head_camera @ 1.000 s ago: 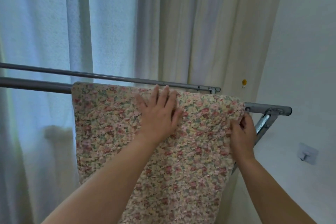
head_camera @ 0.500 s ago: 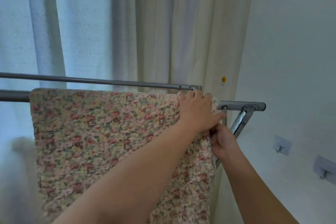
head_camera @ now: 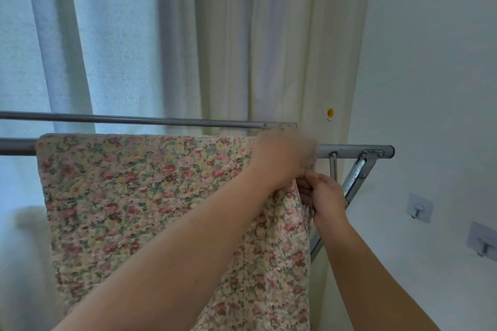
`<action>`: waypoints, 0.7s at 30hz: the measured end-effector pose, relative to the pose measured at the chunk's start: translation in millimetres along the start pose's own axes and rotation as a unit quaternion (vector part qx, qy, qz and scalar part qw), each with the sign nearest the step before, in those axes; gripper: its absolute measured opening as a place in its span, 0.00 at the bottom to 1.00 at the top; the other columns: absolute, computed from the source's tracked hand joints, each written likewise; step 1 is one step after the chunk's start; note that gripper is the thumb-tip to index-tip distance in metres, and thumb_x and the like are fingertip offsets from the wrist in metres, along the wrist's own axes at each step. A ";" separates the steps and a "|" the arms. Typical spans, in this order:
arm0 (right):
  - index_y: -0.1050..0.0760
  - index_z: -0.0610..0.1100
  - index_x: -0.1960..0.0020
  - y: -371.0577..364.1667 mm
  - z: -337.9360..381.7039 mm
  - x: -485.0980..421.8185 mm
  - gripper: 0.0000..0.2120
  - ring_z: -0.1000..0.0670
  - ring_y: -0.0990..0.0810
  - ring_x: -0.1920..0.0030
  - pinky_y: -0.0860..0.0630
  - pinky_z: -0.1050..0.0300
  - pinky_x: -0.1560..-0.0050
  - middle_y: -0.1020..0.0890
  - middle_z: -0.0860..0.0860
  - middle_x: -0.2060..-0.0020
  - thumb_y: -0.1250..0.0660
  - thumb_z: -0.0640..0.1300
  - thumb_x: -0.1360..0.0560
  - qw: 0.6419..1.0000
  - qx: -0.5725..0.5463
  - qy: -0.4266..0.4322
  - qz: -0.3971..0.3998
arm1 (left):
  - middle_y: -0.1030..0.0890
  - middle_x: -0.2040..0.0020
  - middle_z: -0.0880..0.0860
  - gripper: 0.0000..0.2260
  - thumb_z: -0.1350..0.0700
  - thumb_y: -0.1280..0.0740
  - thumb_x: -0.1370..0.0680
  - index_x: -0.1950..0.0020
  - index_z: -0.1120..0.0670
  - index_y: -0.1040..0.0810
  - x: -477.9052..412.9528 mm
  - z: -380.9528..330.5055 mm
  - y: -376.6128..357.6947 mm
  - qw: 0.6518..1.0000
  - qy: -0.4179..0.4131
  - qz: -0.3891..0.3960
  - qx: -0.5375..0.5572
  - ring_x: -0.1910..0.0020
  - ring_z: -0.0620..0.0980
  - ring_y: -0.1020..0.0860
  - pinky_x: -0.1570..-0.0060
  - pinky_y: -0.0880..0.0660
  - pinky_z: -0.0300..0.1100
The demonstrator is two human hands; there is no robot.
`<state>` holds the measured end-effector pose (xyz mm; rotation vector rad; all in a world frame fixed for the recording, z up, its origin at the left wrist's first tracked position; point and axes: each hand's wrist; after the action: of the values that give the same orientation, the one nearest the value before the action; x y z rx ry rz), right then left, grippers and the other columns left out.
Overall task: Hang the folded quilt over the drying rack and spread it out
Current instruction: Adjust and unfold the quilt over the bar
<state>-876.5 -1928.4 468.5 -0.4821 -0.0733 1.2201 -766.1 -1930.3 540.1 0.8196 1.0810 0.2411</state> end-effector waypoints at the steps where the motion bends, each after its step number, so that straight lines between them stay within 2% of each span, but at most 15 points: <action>1: 0.25 0.34 0.55 -0.2 -1.4 -1.4 0.09 0.49 0.23 0.70 0.24 0.58 0.69 0.21 0.42 0.67 0.38 0.40 0.22 1.000 0.011 0.004 -0.010 | 0.27 0.39 0.56 0.21 0.54 0.42 0.24 0.32 0.41 0.34 0.7 2.7 2.7 1.000 0.002 -0.003 0.012 0.43 0.59 0.29 0.49 0.32 0.51; 4: 0.25 0.37 0.58 1.0 -4.5 -5.2 0.09 0.53 0.23 0.74 0.24 0.62 0.71 0.21 0.44 0.69 0.38 0.40 0.22 0.999 0.034 0.020 -0.034 | 0.25 0.45 0.54 0.18 0.57 0.42 0.24 0.36 0.42 0.29 1.6 19.7 12.2 0.998 0.046 -0.032 0.028 0.49 0.58 0.25 0.59 0.32 0.46; 6: 0.25 0.38 0.61 1.2 -6.1 -6.4 0.10 0.56 0.23 0.76 0.24 0.63 0.72 0.21 0.45 0.70 0.38 0.40 0.22 0.998 0.041 0.027 -0.046 | 0.25 0.47 0.54 0.17 0.59 0.41 0.24 0.38 0.44 0.27 3.0 37.0 18.7 0.993 0.104 -0.052 0.028 0.51 0.57 0.23 0.60 0.35 0.44; 8: 0.25 0.40 0.62 -0.5 -9.1 -6.5 0.11 0.55 0.23 0.75 0.24 0.63 0.72 0.20 0.45 0.70 0.38 0.40 0.22 0.997 0.043 0.033 -0.051 | 0.26 0.43 0.55 0.19 0.60 0.41 0.25 0.37 0.43 0.28 3.9 48.6 22.7 0.992 0.117 -0.034 0.030 0.49 0.58 0.24 0.58 0.33 0.46; 10: 0.25 0.40 0.62 -3.0 -11.4 -6.0 0.11 0.52 0.23 0.73 0.24 0.61 0.70 0.20 0.45 0.69 0.38 0.40 0.22 0.997 0.048 0.037 -0.057 | 0.32 0.35 0.55 0.23 0.59 0.42 0.25 0.35 0.38 0.31 4.0 50.2 24.2 0.996 0.067 0.048 0.040 0.41 0.59 0.29 0.47 0.32 0.51; 11: 0.25 0.40 0.61 -3.8 -11.7 -5.3 0.10 0.52 0.23 0.72 0.24 0.61 0.69 0.20 0.45 0.69 0.38 0.41 0.22 0.996 0.050 0.037 -0.059 | 0.35 0.31 0.54 0.22 0.56 0.42 0.24 0.34 0.35 0.34 4.1 50.2 26.5 0.993 0.043 0.098 0.055 0.38 0.59 0.31 0.41 0.33 0.54; 13: 0.26 0.39 0.57 -4.9 -9.1 -3.7 0.07 0.51 0.23 0.71 0.24 0.60 0.69 0.21 0.44 0.68 0.38 0.40 0.23 0.997 0.042 0.036 -0.062 | 0.35 0.32 0.54 0.21 0.42 0.40 0.25 0.33 0.33 0.36 3.0 50.9 29.8 0.985 0.032 0.154 0.064 0.36 0.59 0.32 0.39 0.33 0.57; 15: 0.29 0.42 0.53 -7.1 -3.9 -1.1 0.02 0.52 0.24 0.72 0.26 0.61 0.72 0.22 0.46 0.68 0.37 0.36 0.24 0.994 0.027 0.062 -0.089 | 0.32 0.36 0.54 0.27 0.35 0.37 0.30 0.32 0.35 0.36 2.9 49.7 29.3 0.986 0.044 0.154 0.039 0.39 0.59 0.30 0.42 0.30 0.55; 16: 0.30 0.44 0.51 -8.5 -0.7 -0.3 0.06 0.52 0.25 0.71 0.27 0.63 0.71 0.23 0.48 0.66 0.38 0.36 0.24 0.986 0.046 0.110 -0.120 | 0.31 0.38 0.54 0.28 0.35 0.35 0.31 0.32 0.36 0.36 3.3 47.5 27.7 0.988 0.049 0.144 0.024 0.40 0.59 0.29 0.44 0.29 0.53; 18: 0.31 0.47 0.51 -16.7 12.3 3.6 0.08 0.57 0.25 0.65 0.30 0.70 0.66 0.25 0.54 0.63 0.38 0.36 0.25 0.937 0.142 0.283 -0.148 | 0.31 0.39 0.54 0.28 0.38 0.33 0.32 0.33 0.37 0.34 4.0 42.3 23.9 0.991 0.052 0.126 0.008 0.41 0.58 0.28 0.46 0.29 0.52; 19: 0.30 0.46 0.51 -23.2 19.6 4.7 0.07 0.58 0.26 0.62 0.30 0.71 0.63 0.25 0.54 0.62 0.39 0.36 0.25 0.899 0.199 0.367 -0.129 | 0.30 0.40 0.54 0.27 0.40 0.32 0.32 0.34 0.38 0.33 3.4 40.5 22.3 0.991 0.054 0.121 0.008 0.42 0.58 0.28 0.47 0.29 0.51; 21: 0.27 0.41 0.53 -36.8 29.6 1.0 0.05 0.53 0.27 0.59 0.32 0.64 0.59 0.25 0.51 0.60 0.40 0.36 0.26 0.827 0.306 0.467 -0.065 | 0.29 0.43 0.54 0.25 0.43 0.32 0.32 0.36 0.41 0.30 1.0 38.7 23.6 0.992 0.059 0.112 0.013 0.43 0.59 0.28 0.49 0.28 0.50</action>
<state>-852.8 -1927.6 509.4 -0.4451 1.0828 0.6991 -727.7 -1931.8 564.1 0.9600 1.1038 0.4692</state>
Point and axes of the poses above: each hand's wrist, its own x-axis away from the middle knuckle, its own y-axis out of the back of the hand, z = x × y
